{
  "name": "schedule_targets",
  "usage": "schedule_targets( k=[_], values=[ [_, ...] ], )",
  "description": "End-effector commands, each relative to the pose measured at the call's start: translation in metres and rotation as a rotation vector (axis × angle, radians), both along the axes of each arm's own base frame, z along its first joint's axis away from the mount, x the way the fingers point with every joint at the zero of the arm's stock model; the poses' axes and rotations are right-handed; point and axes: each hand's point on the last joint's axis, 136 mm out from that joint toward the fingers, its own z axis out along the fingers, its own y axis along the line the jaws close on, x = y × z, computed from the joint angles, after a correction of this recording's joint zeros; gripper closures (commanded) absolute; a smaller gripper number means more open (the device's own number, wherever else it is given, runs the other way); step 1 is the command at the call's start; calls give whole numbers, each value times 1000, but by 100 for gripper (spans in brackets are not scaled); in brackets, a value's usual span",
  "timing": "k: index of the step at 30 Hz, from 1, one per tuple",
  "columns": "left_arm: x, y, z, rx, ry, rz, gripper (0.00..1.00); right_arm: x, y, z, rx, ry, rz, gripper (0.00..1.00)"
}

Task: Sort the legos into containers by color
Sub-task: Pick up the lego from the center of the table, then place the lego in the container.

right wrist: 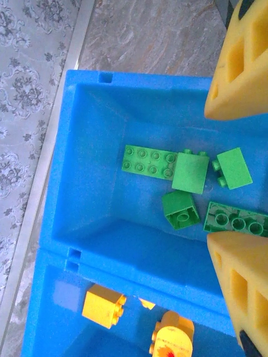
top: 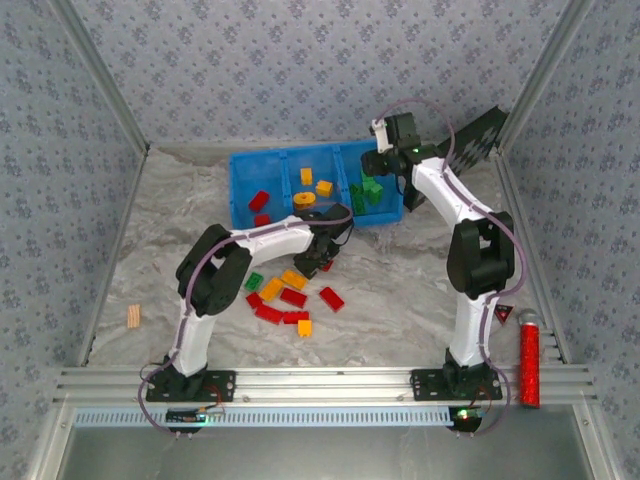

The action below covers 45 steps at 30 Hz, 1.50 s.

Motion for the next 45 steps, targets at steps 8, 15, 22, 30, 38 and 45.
schedule_targets(
  k=[8,15,22,30,38,45],
  values=[
    [-21,12,-9,23,89,12,71,-5,-16,6,-16,-1,-27,44],
    [18,23,94,28,-139,-190,76,-26,-27,26,58,10,-53,43],
    [64,71,165,110,-288,-242,76,-52,-24,28,70,38,-46,42],
    [126,137,151,141,-322,-151,76,-61,-13,30,69,54,-25,42],
    [178,140,85,130,-232,-142,76,-62,14,32,28,81,21,42],
    [203,140,52,122,-191,-137,75,-72,38,67,12,31,84,42]
  ],
)
